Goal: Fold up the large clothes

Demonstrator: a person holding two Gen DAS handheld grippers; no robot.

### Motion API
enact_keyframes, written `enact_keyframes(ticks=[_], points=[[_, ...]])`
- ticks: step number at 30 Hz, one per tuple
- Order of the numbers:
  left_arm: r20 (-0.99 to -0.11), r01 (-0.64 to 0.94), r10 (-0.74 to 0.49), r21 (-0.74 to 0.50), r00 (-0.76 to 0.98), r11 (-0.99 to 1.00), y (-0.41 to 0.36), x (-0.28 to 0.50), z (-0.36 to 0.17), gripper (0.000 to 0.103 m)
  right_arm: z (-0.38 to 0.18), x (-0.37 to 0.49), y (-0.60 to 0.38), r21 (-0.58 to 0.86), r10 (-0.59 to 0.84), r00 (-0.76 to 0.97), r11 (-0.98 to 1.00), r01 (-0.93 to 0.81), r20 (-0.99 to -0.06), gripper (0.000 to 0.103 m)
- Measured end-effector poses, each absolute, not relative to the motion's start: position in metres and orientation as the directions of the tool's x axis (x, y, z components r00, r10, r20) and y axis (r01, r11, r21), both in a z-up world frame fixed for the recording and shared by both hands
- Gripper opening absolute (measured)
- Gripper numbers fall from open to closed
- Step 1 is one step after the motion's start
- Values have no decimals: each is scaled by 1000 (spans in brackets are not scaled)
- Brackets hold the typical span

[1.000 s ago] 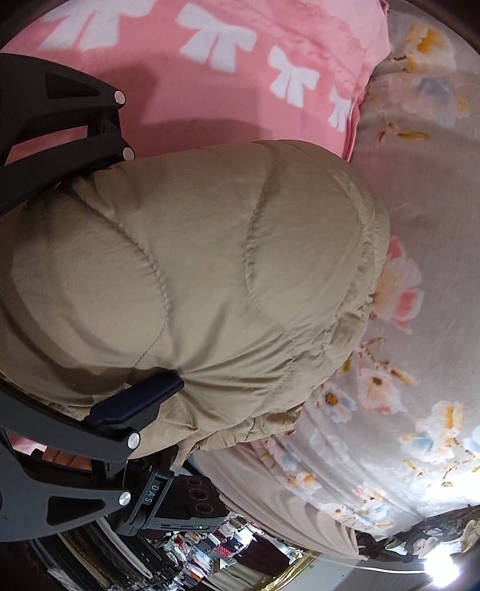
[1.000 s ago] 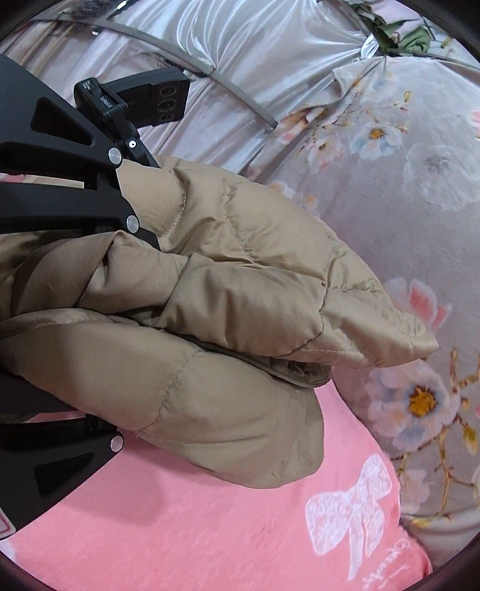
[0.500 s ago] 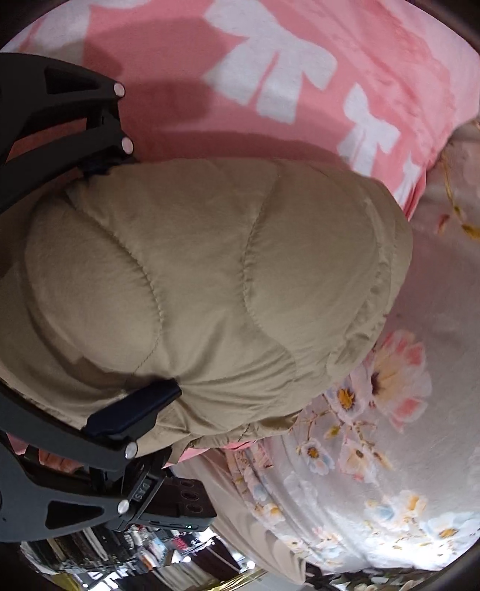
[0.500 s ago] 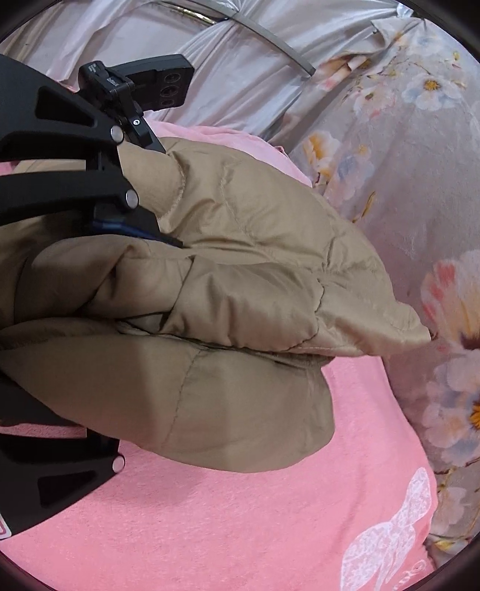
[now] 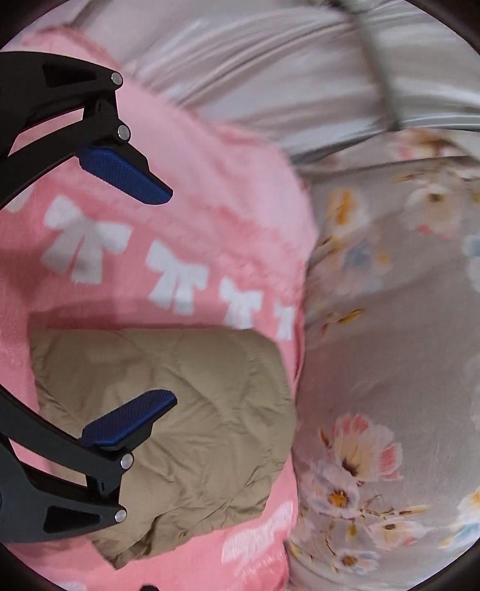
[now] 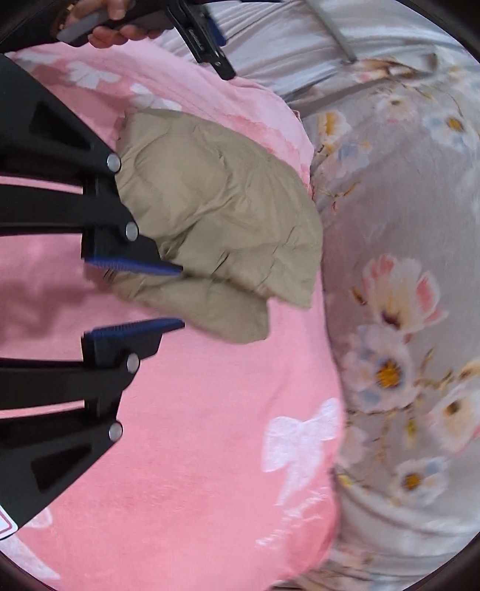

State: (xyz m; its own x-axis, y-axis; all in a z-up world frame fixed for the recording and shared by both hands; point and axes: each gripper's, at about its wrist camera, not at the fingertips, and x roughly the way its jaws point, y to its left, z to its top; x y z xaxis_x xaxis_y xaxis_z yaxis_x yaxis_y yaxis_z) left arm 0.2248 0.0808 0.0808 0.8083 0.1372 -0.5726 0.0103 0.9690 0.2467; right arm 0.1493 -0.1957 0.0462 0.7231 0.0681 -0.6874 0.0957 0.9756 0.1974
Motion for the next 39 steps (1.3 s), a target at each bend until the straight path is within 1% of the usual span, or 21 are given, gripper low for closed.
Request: enact_keyframes(ticks=[2,5,8,12,18,21,24,27,39], points=[[-565,1,155,265,810,964,63,224,80,98,53,161,-177,161,51,731,984,81,-680,18],[-620,2,144,228,771,974,42,238,64,98,47,188,-159,148,40,719,985,88,-694,18],[-638,-21,197,273,745,962,25,250,45,98,27,208,-153,152,35,680,982,114,-732,18],[-690,-7,203,275,695,961,20,263,14,98,-2,222,-148,132,11,632,981,145,-775,18],[-671,-9,191,265,716,964,18,258,-5,98,-31,225,-155,190,49,598,966,175,-800,18],[-684,-16,166,220,711,975,23,260,-12,98,-39,223,-153,184,43,602,967,176,-797,19],[-703,-20,121,150,700,989,32,262,-20,98,-44,223,-152,182,39,610,968,174,-791,19],[-710,-18,99,121,697,993,35,264,-26,98,-47,224,-153,186,41,613,967,174,-789,19],[-669,-34,107,121,735,992,33,262,-40,98,-52,221,-140,108,-31,649,979,173,-760,20]])
